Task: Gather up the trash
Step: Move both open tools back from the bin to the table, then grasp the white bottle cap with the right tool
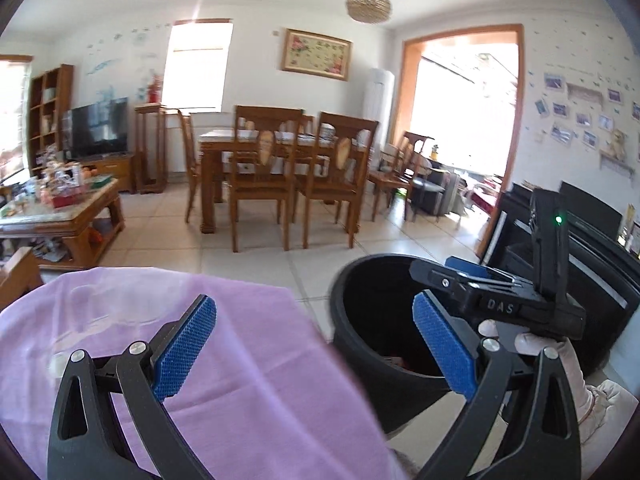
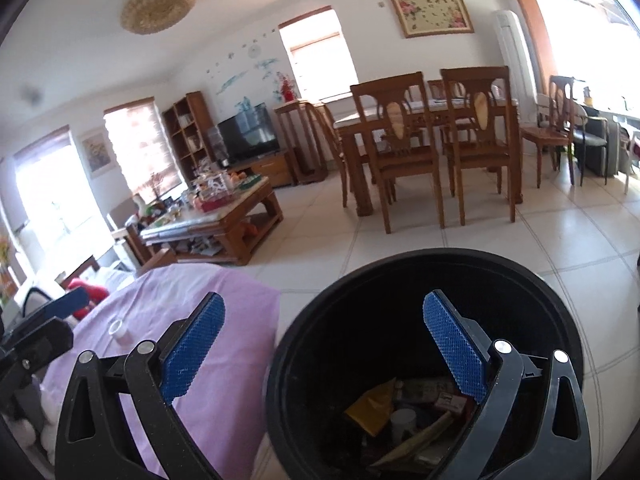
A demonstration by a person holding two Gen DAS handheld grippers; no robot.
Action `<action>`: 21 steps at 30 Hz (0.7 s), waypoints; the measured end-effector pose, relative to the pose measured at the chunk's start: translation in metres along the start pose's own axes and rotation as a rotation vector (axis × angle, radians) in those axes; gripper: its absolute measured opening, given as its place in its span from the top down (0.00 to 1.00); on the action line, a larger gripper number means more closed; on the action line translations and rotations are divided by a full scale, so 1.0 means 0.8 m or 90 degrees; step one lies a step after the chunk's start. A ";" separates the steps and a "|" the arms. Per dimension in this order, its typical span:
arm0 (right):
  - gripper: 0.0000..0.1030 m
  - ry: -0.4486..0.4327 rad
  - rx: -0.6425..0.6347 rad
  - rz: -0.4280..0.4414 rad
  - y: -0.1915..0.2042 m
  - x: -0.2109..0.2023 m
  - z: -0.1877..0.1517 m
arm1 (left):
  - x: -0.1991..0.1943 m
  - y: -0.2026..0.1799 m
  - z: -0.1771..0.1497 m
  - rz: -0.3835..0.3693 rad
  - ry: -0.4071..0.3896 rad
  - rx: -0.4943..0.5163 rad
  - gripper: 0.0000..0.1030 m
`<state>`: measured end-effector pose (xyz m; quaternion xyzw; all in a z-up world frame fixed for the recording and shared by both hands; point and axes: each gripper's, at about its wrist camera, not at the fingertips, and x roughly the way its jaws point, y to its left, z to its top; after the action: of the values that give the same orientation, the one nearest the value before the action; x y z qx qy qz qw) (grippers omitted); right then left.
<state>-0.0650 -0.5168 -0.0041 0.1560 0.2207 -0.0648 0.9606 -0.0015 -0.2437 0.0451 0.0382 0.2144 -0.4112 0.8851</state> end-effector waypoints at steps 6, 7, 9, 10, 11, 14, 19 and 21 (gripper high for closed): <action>0.05 0.031 -0.063 0.074 0.099 0.044 -0.001 | -0.064 0.083 -0.015 0.126 -0.046 -0.033 0.05; 0.05 0.037 -0.073 0.084 0.116 0.052 -0.001 | -0.076 0.099 -0.020 0.156 -0.053 -0.034 0.05; 0.05 0.049 -0.092 0.110 0.152 0.067 -0.002 | -0.094 0.127 -0.029 0.214 -0.064 -0.033 0.05; 0.05 0.059 -0.101 0.124 0.169 0.075 -0.003 | -0.101 0.139 -0.031 0.232 -0.065 -0.035 0.05; 0.05 0.071 -0.114 0.139 0.189 0.084 -0.005 | -0.109 0.153 -0.036 0.254 -0.066 -0.044 0.05; 0.05 0.126 -0.196 0.166 0.264 0.117 -0.014 | -0.129 0.183 -0.045 0.311 -0.075 -0.078 0.05; 0.23 0.223 -0.271 0.191 0.362 0.188 -0.032 | -0.159 0.219 -0.054 0.414 -0.117 -0.125 0.05; 0.23 0.257 -0.283 0.209 0.395 0.216 -0.040 | -0.168 0.229 -0.061 0.434 -0.125 -0.139 0.05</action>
<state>0.1375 -0.2178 -0.0225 -0.0143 0.3872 0.1723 0.9056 0.0410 -0.0154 0.0365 -0.0270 0.1465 -0.0691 0.9864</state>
